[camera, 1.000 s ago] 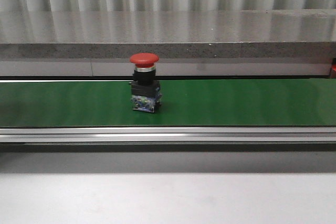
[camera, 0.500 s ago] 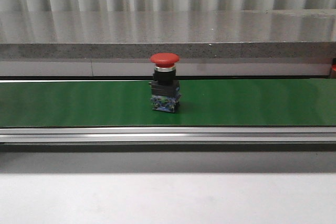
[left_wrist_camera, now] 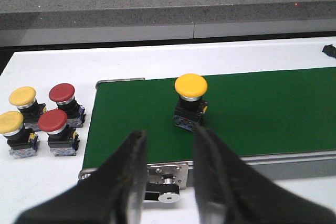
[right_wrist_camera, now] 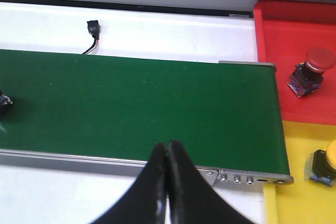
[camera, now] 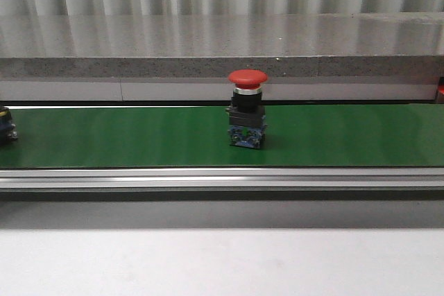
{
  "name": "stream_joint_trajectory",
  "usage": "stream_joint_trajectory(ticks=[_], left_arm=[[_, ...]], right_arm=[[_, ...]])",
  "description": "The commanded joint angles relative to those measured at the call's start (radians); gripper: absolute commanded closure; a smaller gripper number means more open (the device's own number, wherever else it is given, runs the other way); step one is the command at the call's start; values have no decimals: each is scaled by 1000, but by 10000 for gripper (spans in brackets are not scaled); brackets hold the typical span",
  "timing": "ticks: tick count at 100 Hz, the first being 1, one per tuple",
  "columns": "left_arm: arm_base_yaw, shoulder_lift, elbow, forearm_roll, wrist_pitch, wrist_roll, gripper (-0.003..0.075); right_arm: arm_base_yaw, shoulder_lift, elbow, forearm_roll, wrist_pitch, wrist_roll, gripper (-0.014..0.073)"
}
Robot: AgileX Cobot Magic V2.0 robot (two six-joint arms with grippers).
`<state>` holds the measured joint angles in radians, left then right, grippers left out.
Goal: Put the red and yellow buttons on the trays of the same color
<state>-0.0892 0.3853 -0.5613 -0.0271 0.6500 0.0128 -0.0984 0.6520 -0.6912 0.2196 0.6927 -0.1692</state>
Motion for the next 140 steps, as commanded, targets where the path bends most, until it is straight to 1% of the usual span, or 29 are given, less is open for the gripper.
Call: stream_joint_trajectory(ticks=[1, 3, 41, 48, 53, 58, 65, 70, 72, 77, 79, 82, 86, 89, 100, 109, 118, 128, 140], left_arm=[[-7, 5, -27, -11, -80, -2, 715], [-7, 5, -27, -11, -80, -2, 741], [-7, 5, -27, -11, -80, -2, 740], [-7, 5, -27, -11, -80, -2, 740], [-7, 5, -27, -11, -80, -2, 740], [-7, 5, -27, -11, -80, -2, 740], [-7, 5, -27, -11, -80, -2, 740], [-7, 5, -27, -11, -80, -2, 740], [-7, 5, -27, -11, -80, -2, 740], [-7, 5, -27, -11, -80, -2, 740], [-7, 5, -27, -11, -80, -2, 740], [-7, 5, -27, -11, -80, -2, 740], [-7, 5, -27, -11, -80, -2, 740], [-7, 5, -27, -11, -80, -2, 740], [-7, 5, -27, -11, -80, -2, 740], [-7, 5, -27, -11, -80, -2, 740], [-7, 5, -27, -11, -80, -2, 740], [-7, 5, -27, -11, -80, -2, 740], [-7, 5, -27, -11, -80, -2, 740]], right_arm=[[1, -3, -25, 6, -59, -9, 661], [1, -3, -25, 6, -59, -9, 661], [1, -3, -25, 6, -67, -9, 661], [1, -3, -25, 6, -69, -9, 654], [1, -3, -25, 6, -58, -9, 631], [1, -3, -25, 6, -51, -9, 581], [1, -3, -25, 6, -44, -9, 462], [1, -3, -25, 6, -41, -9, 333], [1, -3, -25, 6, -41, -9, 297], [1, -3, -25, 6, -41, -9, 151], [1, -3, -25, 6, -41, -9, 115], [1, -3, -25, 6, -41, -9, 34], [1, -3, -25, 8, -41, -9, -44], [1, -3, -25, 14, -43, -9, -78], [1, 5, -26, 43, -53, -9, -41], [1, 38, -45, 52, -45, -19, -41], [6, 92, -81, 61, -20, -69, -41], [41, 180, -133, 88, 24, -114, -41], [105, 299, -191, 95, 37, -151, -41]])
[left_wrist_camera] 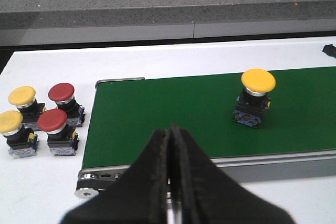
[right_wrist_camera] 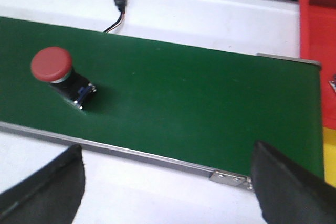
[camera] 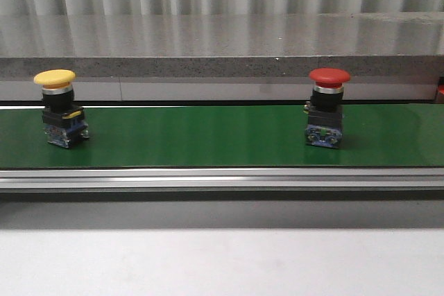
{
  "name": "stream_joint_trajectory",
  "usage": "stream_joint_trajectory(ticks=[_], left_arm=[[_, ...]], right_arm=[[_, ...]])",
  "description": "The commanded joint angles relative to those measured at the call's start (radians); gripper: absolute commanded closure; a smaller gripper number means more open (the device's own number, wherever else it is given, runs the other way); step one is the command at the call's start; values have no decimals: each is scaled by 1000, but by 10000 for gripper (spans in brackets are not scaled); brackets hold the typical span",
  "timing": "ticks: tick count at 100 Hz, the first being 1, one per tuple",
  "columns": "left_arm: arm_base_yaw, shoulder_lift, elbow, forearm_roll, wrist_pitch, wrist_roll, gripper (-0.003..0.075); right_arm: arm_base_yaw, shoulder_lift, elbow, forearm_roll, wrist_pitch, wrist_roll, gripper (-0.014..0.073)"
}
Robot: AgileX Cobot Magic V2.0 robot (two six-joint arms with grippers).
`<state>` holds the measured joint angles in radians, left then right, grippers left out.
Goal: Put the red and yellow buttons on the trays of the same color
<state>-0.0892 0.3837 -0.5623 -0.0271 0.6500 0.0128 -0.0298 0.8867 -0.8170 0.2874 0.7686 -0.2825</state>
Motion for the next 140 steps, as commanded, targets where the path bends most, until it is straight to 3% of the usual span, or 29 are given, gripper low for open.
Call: stream_joint_trajectory(ticks=[1, 37, 78, 88, 100, 107, 121, 140], left_arm=[[-7, 7, -26, -11, -80, -2, 740], [-7, 7, -26, -11, -80, -2, 740], [-7, 7, -26, -11, -80, -2, 740], [-7, 7, -26, -11, -80, -2, 740], [-7, 7, -26, -11, -80, -2, 740], [-7, 7, -26, -11, -80, -2, 740], [-7, 7, -26, -11, -80, -2, 740], [-7, 7, -26, -11, -80, -2, 740]], right_arm=[[40, 71, -71, 27, -38, -39, -41], [196, 387, -178, 26, -51, -57, -41], [214, 590, -274, 17, -135, -57, -36], [213, 618, -292, 7, -122, -57, 72], [203, 622, -316, 4, -73, -57, 351], [182, 622, -353, 4, -22, -51, 439], [92, 622, -461, 4, 62, -47, 440], [-88, 651, -604, 4, 41, -44, 440]])
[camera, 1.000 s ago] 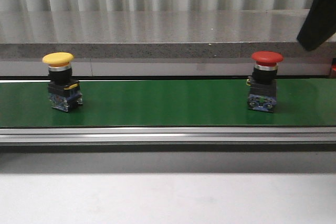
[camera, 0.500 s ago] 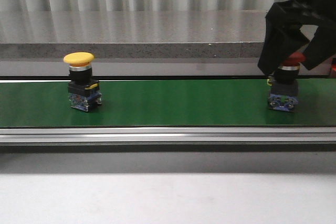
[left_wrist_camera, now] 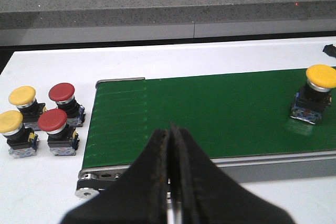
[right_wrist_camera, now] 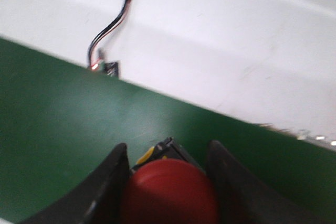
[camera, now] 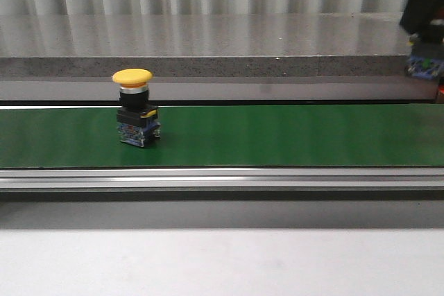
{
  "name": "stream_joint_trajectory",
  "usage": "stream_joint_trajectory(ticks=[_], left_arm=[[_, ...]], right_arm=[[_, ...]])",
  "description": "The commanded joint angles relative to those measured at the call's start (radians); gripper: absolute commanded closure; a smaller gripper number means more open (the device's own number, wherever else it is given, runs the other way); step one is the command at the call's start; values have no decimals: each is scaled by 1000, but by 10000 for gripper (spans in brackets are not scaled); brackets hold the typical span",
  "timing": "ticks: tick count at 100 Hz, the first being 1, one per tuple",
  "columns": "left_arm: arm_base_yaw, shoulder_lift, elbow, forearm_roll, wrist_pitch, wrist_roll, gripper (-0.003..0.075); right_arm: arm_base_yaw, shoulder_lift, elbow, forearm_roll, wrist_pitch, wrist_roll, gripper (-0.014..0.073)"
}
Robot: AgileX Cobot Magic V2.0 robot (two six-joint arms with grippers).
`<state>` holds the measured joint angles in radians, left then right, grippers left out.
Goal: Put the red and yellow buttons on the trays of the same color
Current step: 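Grasp the red button at the belt end with the right gripper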
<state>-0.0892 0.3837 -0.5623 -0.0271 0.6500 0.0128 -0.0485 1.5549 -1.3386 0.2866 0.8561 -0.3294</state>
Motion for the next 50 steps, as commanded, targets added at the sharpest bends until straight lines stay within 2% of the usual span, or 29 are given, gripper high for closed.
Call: stream_joint_trajectory(ticks=[1, 23, 50], left_arm=[[-7, 7, -26, -11, -80, -2, 740], [-7, 7, -26, -11, -80, -2, 740], [-7, 7, -26, -11, -80, -2, 740]], right_arm=[[-75, -14, -92, 4, -49, 5, 440], [-251, 134, -258, 5, -108, 13, 440], [-352, 339, -447, 5, -105, 46, 440]])
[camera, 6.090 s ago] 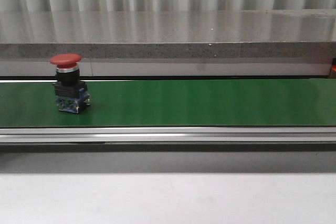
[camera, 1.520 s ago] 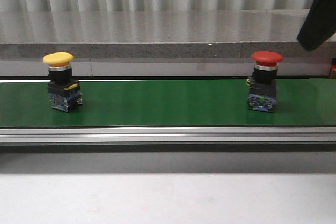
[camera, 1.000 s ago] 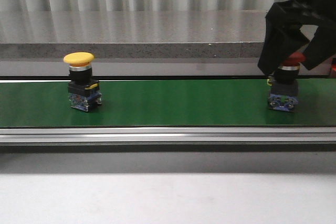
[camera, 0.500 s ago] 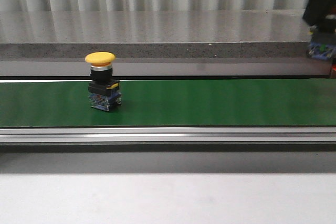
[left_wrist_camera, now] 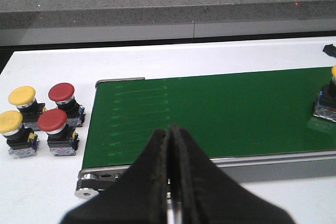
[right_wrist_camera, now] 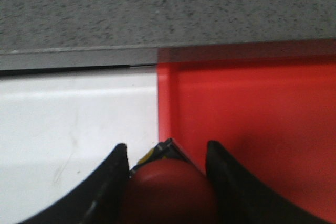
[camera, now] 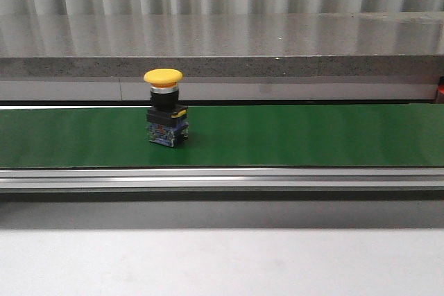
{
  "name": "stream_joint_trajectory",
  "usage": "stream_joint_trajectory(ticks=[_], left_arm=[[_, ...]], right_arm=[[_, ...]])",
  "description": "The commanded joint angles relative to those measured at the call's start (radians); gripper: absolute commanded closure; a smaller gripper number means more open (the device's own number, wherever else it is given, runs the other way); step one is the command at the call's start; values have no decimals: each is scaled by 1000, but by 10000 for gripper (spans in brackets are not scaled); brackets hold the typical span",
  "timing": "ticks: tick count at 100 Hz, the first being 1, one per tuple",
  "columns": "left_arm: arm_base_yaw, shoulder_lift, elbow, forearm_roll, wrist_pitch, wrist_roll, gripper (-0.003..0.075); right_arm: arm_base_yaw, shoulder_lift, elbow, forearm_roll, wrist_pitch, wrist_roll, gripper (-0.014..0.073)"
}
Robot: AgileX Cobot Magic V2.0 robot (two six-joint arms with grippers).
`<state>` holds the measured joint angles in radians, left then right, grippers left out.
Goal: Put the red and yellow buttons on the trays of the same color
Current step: 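Grasp the red button at the belt end with the right gripper, then lower the red button into the red tray and open the right gripper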
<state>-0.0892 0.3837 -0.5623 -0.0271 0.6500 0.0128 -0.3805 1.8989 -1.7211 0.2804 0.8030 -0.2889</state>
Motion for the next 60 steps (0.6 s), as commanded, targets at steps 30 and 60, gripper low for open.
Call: stream_joint_trajectory(ticks=[30, 60], left_arm=[[-7, 7, -26, -11, -80, -2, 740], [-7, 7, -26, -11, -80, -2, 740]], right_arm=[[-38, 107, -92, 11, -112, 6, 440], [-38, 183, -119, 11, -113, 6, 440]])
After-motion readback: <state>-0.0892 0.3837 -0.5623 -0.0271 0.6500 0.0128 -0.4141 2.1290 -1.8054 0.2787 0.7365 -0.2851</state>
